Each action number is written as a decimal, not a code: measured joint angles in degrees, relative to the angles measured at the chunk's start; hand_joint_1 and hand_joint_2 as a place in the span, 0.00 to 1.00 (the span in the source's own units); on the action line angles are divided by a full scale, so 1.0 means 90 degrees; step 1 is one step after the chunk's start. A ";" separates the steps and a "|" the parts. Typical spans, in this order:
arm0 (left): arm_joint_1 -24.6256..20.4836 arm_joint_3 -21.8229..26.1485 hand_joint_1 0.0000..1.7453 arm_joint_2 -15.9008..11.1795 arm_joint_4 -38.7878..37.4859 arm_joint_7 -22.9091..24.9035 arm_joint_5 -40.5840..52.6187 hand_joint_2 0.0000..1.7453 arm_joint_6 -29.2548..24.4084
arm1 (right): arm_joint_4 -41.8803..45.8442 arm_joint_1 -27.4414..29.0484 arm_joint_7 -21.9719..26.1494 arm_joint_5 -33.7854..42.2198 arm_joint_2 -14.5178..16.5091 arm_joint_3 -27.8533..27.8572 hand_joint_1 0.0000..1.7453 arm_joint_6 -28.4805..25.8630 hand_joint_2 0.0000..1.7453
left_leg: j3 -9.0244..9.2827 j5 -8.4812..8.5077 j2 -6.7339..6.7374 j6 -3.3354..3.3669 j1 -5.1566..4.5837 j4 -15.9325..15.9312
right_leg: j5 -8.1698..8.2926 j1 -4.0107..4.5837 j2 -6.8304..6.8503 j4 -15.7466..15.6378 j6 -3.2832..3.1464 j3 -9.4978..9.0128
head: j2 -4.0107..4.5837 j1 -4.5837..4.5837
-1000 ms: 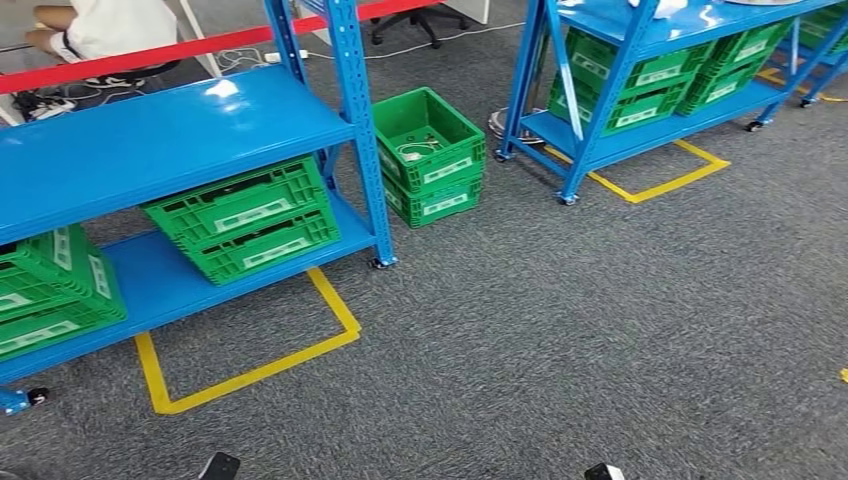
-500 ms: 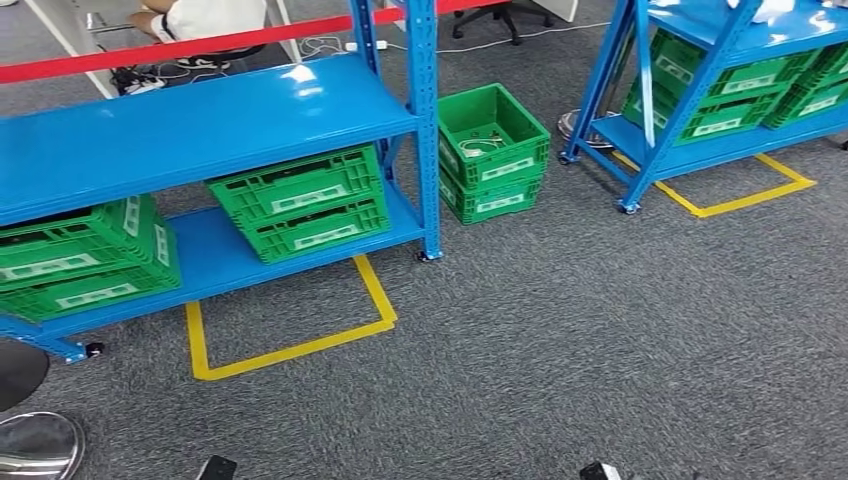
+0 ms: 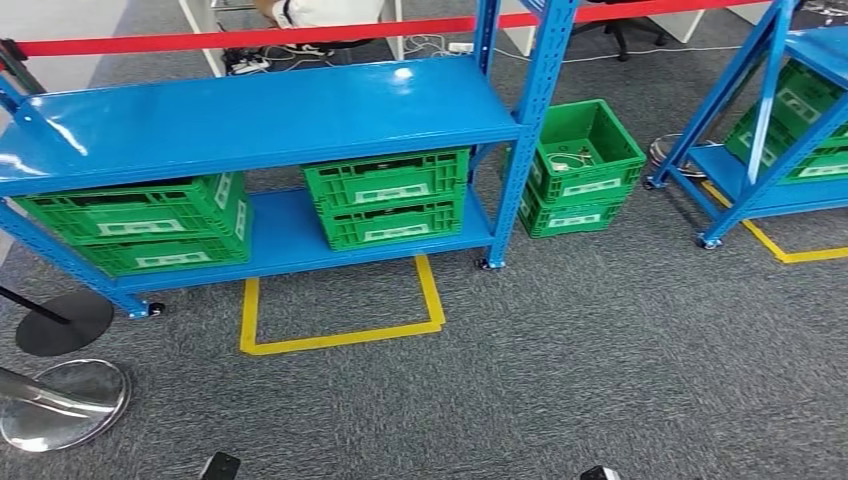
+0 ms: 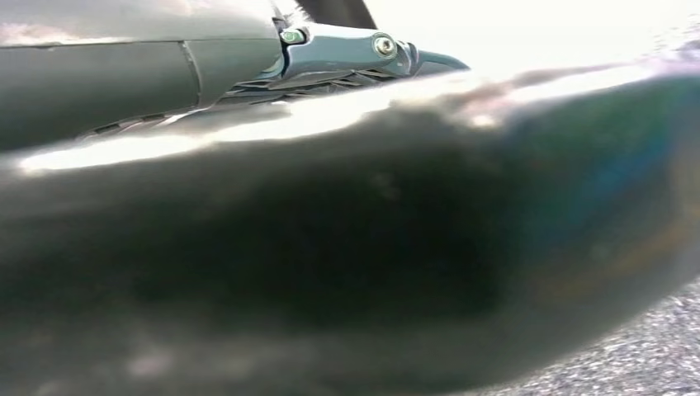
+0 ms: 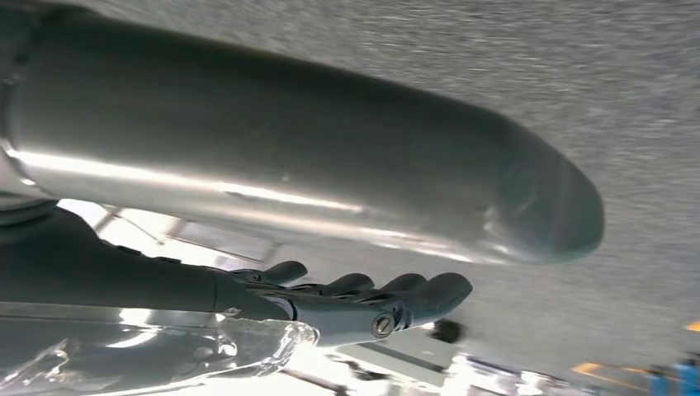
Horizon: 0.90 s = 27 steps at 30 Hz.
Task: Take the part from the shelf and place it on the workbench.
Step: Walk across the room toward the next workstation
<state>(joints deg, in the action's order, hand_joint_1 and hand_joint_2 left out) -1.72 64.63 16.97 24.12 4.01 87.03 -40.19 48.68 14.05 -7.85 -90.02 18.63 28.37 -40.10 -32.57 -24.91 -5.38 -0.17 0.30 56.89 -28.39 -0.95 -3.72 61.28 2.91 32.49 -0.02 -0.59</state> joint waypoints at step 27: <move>-0.0025 0.0065 0.00 -0.0052 -0.0160 0.0105 0.0025 0.00 0.0009 | 0.0075 0.0047 -0.0050 0.0132 0.0053 0.0000 0.00 0.0016 0.00 | 0.0001 0.0064 0.0286 0.0108 -0.0018 -0.0088 | -0.0665 0.0071 0.0433 0.1291 0.0016 0.0528 | 0.0000 0.0033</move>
<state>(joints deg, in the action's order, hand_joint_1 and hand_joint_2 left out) -1.95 65.21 16.50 22.68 4.95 87.26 -40.12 49.35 14.47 -8.30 -88.83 19.10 28.37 -39.96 -32.55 -24.33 -2.80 0.80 0.13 56.11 -34.37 -0.31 0.17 72.90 3.05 37.24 -0.02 -0.29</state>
